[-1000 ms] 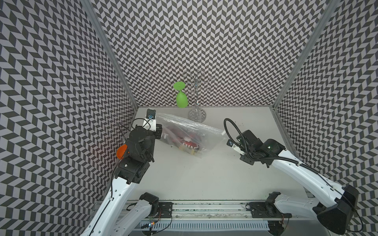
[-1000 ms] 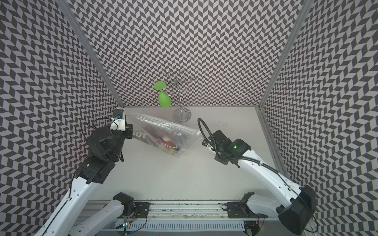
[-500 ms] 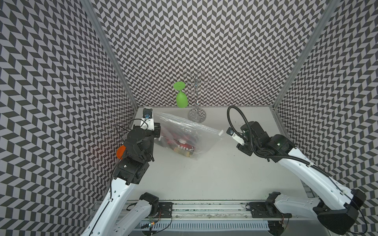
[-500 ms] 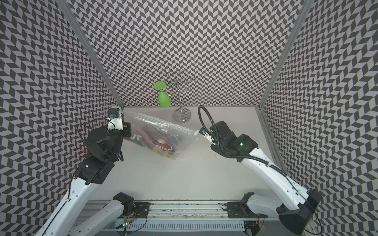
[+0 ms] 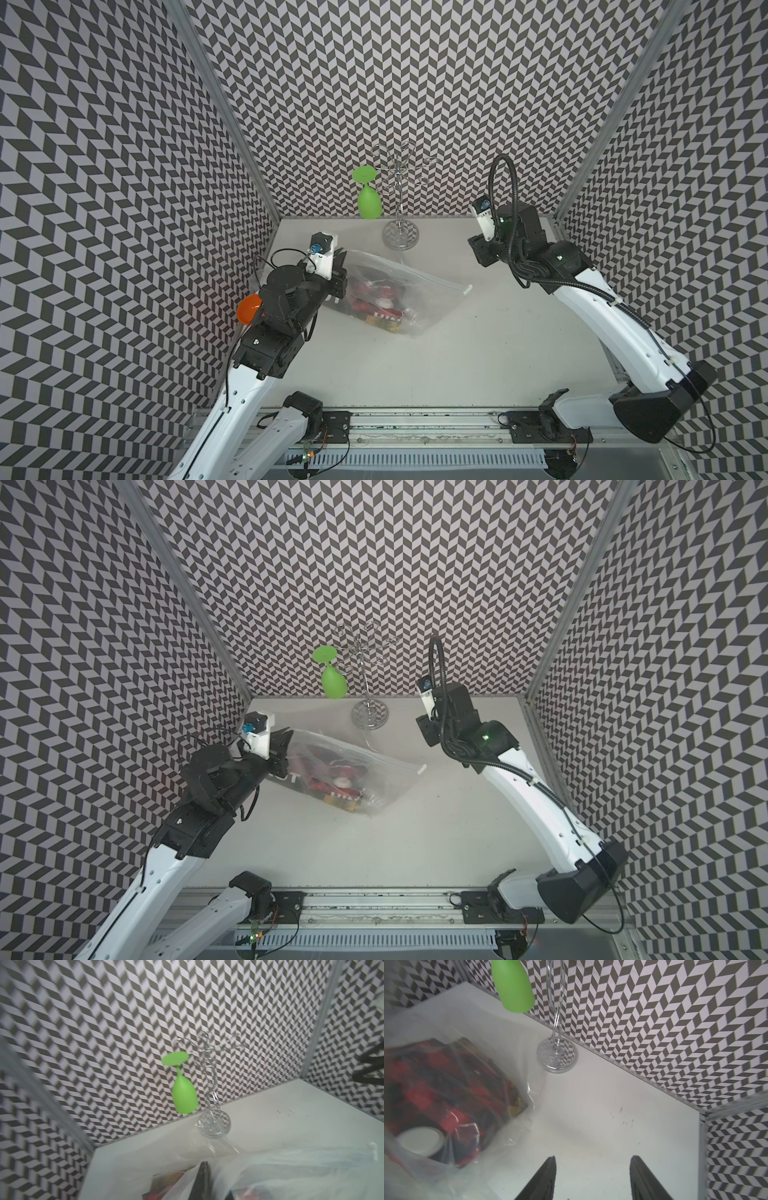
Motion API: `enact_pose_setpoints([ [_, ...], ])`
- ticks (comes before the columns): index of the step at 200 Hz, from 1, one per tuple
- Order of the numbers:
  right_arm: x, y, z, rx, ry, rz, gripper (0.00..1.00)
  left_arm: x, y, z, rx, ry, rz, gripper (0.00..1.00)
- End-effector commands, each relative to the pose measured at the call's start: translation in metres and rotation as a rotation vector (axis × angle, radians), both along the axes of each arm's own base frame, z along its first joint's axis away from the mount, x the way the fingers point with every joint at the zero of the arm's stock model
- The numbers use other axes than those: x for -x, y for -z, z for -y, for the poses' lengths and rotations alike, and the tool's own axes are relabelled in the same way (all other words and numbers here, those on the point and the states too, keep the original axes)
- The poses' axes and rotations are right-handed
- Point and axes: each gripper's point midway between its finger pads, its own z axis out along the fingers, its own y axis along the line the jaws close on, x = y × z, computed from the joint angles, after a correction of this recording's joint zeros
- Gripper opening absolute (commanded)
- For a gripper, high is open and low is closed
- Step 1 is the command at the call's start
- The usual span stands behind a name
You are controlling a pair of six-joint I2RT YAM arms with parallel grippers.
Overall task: Place the folded shirt into the vacuum bag
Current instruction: Close the vacuum bag at the center of the board.
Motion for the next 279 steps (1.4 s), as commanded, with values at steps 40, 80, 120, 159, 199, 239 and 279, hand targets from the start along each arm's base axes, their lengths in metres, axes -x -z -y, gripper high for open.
enact_pose_setpoints([
  [40,-0.001,0.059,-0.097,-0.424,-0.208,-0.259,0.57,0.04,0.026,0.054,0.068,0.363,-0.229,0.3],
  [80,0.011,0.117,-0.163,-0.468,-0.314,-0.441,0.57,0.036,0.042,0.06,0.053,0.383,-0.306,0.25],
  [120,-0.004,0.15,-0.194,-0.52,-0.338,-0.551,0.54,0.035,0.074,0.055,0.022,0.345,-0.38,0.2],
  [159,0.007,0.169,-0.223,-0.598,-0.386,-0.621,0.52,0.031,0.086,0.049,0.014,0.293,-0.408,0.15],
  [199,0.03,0.244,-0.233,-0.513,-0.359,-0.797,0.48,0.023,0.098,0.051,0.027,0.28,-0.458,0.14],
  [239,0.002,0.301,-0.159,-0.366,-0.103,-0.766,0.39,0.021,0.102,0.065,0.092,0.331,-0.47,0.13],
  [279,-0.052,0.274,-0.059,-0.265,0.143,-0.571,0.37,0.021,0.099,0.104,0.109,0.434,-0.464,0.12],
])
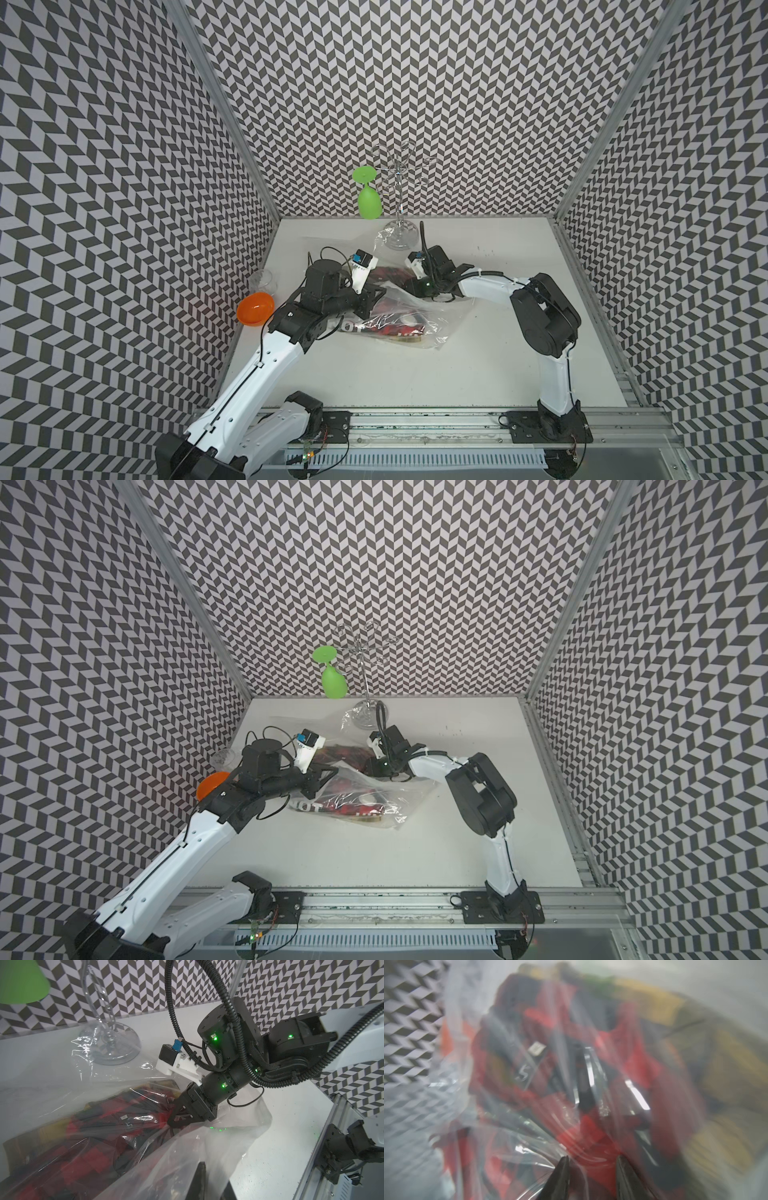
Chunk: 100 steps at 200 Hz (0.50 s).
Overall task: Place the folded shirt into the vacuum bag
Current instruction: Close the vacuum bag at the center of the board.
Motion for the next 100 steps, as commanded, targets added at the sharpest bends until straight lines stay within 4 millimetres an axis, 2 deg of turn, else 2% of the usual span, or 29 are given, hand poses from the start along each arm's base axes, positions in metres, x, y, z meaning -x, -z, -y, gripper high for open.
enact_pose_setpoints([
  [1,-0.039,0.003,0.093,0.246,0.214,0.082,0.37,0.0,-0.01,0.026,0.052,0.063,0.023,0.12],
  [38,-0.075,-0.017,0.164,0.339,0.387,0.153,0.37,-0.013,-0.012,0.063,0.039,0.131,0.064,0.13],
  [57,-0.088,-0.021,0.189,0.346,0.434,0.152,0.37,-0.011,-0.021,0.074,0.041,0.175,0.089,0.15],
  [70,-0.091,-0.031,0.193,0.326,0.443,0.161,0.37,-0.003,-0.024,0.073,0.045,0.2,0.085,0.18],
  [100,-0.084,-0.062,0.176,0.199,0.418,0.193,0.39,0.03,-0.012,0.051,-0.003,0.22,0.038,0.28],
])
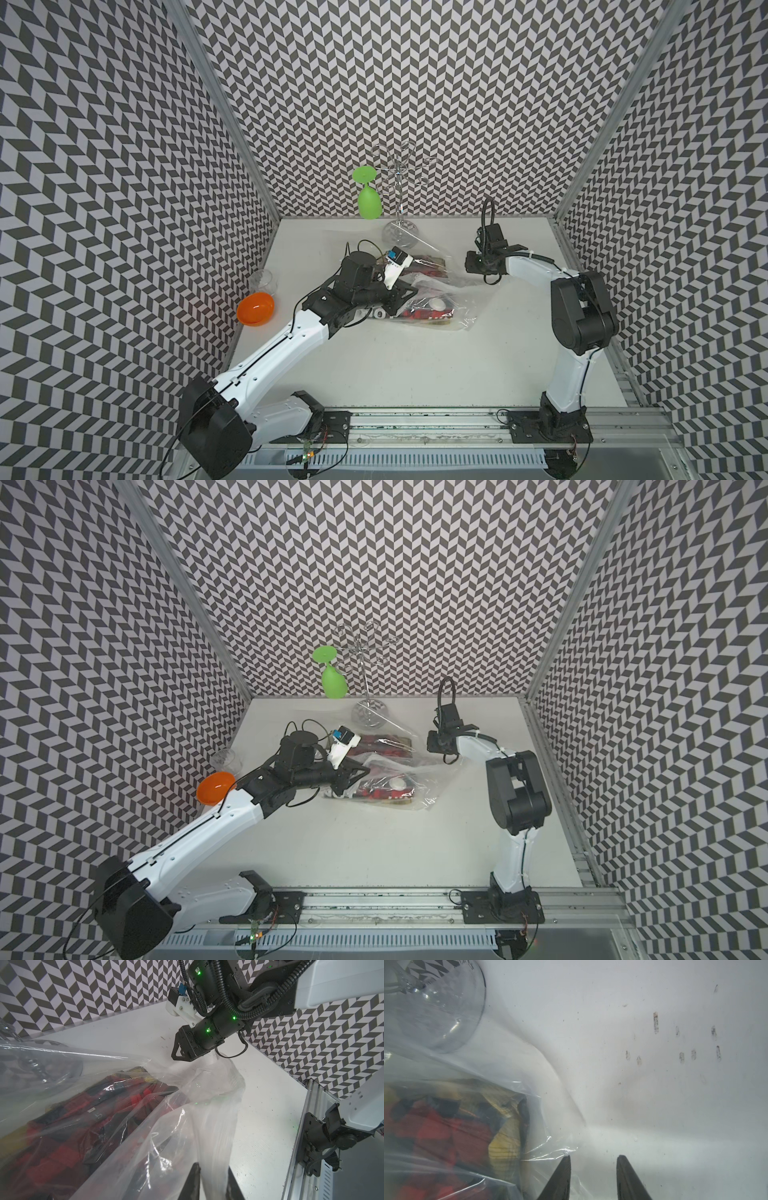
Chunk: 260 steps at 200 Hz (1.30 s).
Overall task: Place the folded shirt into the vacuum bag
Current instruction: Close the vacuum bag at the center of the board, then adjust the vacuum bag at the center of the board.
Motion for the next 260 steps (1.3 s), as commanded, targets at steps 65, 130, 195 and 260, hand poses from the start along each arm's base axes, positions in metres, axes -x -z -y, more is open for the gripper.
enact_pose_setpoints([
  [65,0.014,-0.074,-0.049,-0.144,-0.154,0.103,0.44,0.044,-0.078,-0.04,0.047,-0.039,0.064,0.6],
  [130,0.035,-0.117,-0.039,-0.139,-0.159,0.174,0.46,0.049,-0.175,-0.059,0.172,-0.138,0.186,0.68],
  [195,0.103,-0.081,-0.037,-0.181,-0.223,0.078,0.48,-0.003,-0.076,-0.053,0.117,-0.266,0.016,0.67],
  [260,0.153,-0.04,-0.125,-0.324,-0.367,-0.022,0.48,-0.048,0.079,-0.092,0.031,-0.476,-0.211,0.65],
])
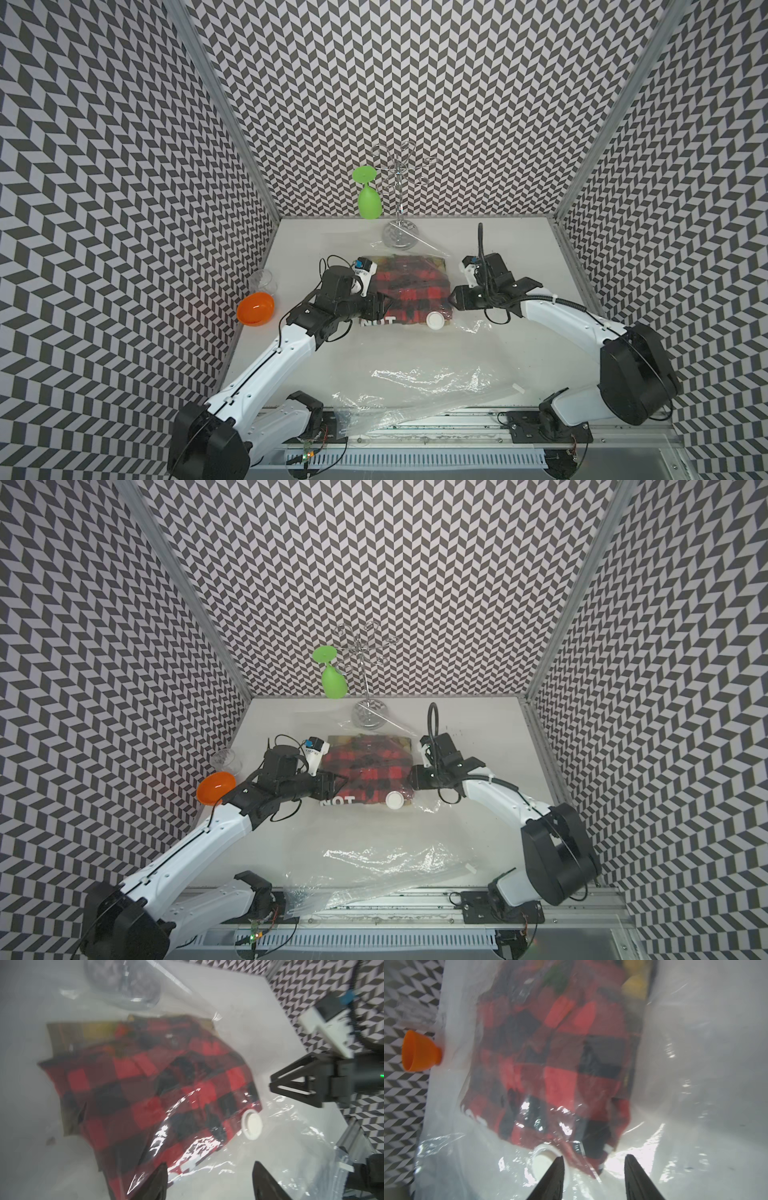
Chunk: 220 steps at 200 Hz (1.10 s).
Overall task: Place the folded shirt into the vacuum bag
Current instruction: Adjust the vacuum bag at the center of the board.
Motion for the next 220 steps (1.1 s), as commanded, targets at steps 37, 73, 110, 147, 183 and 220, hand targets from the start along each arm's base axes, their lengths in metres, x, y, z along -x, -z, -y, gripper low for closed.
enact_pose_setpoints([
  [37,0.007,0.018,-0.068,-0.135,-0.076,-0.031,0.48,-0.049,0.05,-0.023,-0.002,-0.135,-0.008,0.64],
  [73,0.016,0.025,-0.084,-0.177,-0.082,-0.064,0.48,-0.078,0.071,-0.028,-0.015,-0.192,-0.062,0.62],
  [110,0.026,0.032,-0.103,-0.228,-0.096,-0.099,0.48,-0.106,0.087,-0.025,-0.036,-0.226,-0.09,0.62],
  [147,0.009,0.036,-0.115,-0.205,-0.09,-0.076,0.48,-0.133,0.106,-0.023,-0.069,-0.243,-0.11,0.63],
  [183,0.01,0.036,-0.146,-0.25,-0.16,-0.099,0.47,-0.15,0.111,-0.037,-0.079,-0.274,-0.101,0.63],
  [220,0.001,0.037,-0.164,-0.247,-0.179,-0.1,0.47,-0.148,0.1,-0.034,-0.057,-0.253,-0.096,0.62],
])
